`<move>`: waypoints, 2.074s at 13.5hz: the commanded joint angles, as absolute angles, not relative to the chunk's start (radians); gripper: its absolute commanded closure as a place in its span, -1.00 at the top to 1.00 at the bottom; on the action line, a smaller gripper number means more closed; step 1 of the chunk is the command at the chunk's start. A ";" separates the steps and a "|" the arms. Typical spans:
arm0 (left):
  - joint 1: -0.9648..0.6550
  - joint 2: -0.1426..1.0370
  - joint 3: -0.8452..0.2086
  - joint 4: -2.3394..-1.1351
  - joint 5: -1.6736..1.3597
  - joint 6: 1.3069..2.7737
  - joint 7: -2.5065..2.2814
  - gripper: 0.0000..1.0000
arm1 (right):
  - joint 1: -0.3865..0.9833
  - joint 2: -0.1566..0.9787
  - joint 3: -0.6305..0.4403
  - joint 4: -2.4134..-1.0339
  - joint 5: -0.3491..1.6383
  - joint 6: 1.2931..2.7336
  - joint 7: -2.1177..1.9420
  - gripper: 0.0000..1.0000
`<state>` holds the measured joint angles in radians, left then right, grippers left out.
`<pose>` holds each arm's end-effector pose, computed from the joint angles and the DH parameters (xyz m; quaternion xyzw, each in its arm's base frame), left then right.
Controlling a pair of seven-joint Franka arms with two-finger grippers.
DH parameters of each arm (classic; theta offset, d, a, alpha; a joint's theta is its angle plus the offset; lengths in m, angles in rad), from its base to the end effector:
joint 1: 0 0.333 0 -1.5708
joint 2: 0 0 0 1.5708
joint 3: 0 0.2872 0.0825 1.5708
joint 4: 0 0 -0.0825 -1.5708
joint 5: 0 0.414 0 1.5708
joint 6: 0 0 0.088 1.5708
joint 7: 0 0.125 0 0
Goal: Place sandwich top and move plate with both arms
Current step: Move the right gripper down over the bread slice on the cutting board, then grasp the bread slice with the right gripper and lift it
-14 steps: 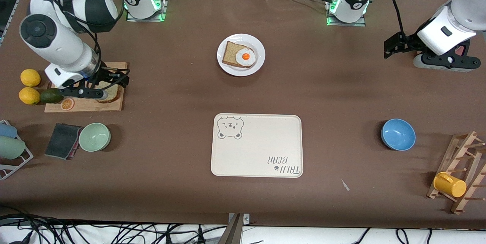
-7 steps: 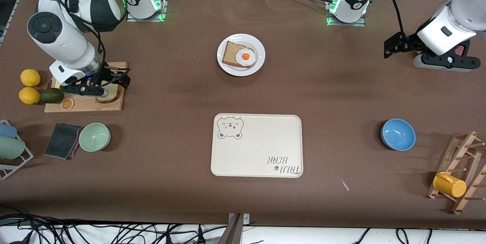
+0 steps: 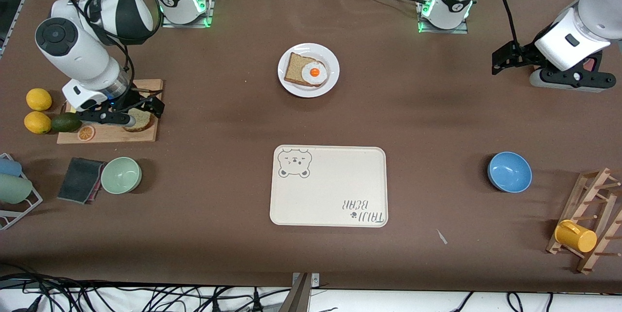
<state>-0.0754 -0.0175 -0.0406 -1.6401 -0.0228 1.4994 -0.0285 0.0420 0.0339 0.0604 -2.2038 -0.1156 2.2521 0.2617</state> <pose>0.5630 -0.0688 0.5477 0.9971 -0.0437 -0.0622 0.0066 0.5560 0.0524 0.3025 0.9981 -0.0435 0.0151 0.0421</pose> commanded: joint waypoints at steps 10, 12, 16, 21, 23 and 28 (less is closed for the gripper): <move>-0.075 -0.021 -0.043 -1.631 0.009 1.485 -0.034 1.00 | 0.041 0.213 0.009 -2.263 -0.305 2.315 0.304 0.97; -0.075 -0.021 -0.043 -1.631 0.009 1.485 -0.034 1.00 | 0.040 0.241 0.003 -2.263 -0.339 2.316 0.307 0.90; -0.075 -0.021 -0.044 -1.631 0.009 1.485 -0.034 1.00 | 0.040 0.316 -0.009 -2.261 -0.341 2.347 0.330 0.69; -0.078 -0.021 -0.044 -1.631 0.009 1.485 -0.034 1.00 | 0.040 0.319 -0.009 -2.261 -0.350 2.339 0.330 0.35; -0.075 -0.021 -0.043 -1.631 0.009 1.485 -0.034 1.00 | 0.032 0.328 -0.009 -2.263 -0.351 2.342 0.331 -0.03; -0.074 -0.021 -0.043 -1.631 0.009 1.485 -0.032 1.00 | 0.028 0.344 -0.011 -2.261 -0.373 2.341 0.330 -0.24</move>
<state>-0.0748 -0.0176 -0.0405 -1.6401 -0.0228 1.4994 -0.0286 0.0379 0.3335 -0.0155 -2.2591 -0.3405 2.3367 0.3130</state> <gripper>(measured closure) 0.000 0.621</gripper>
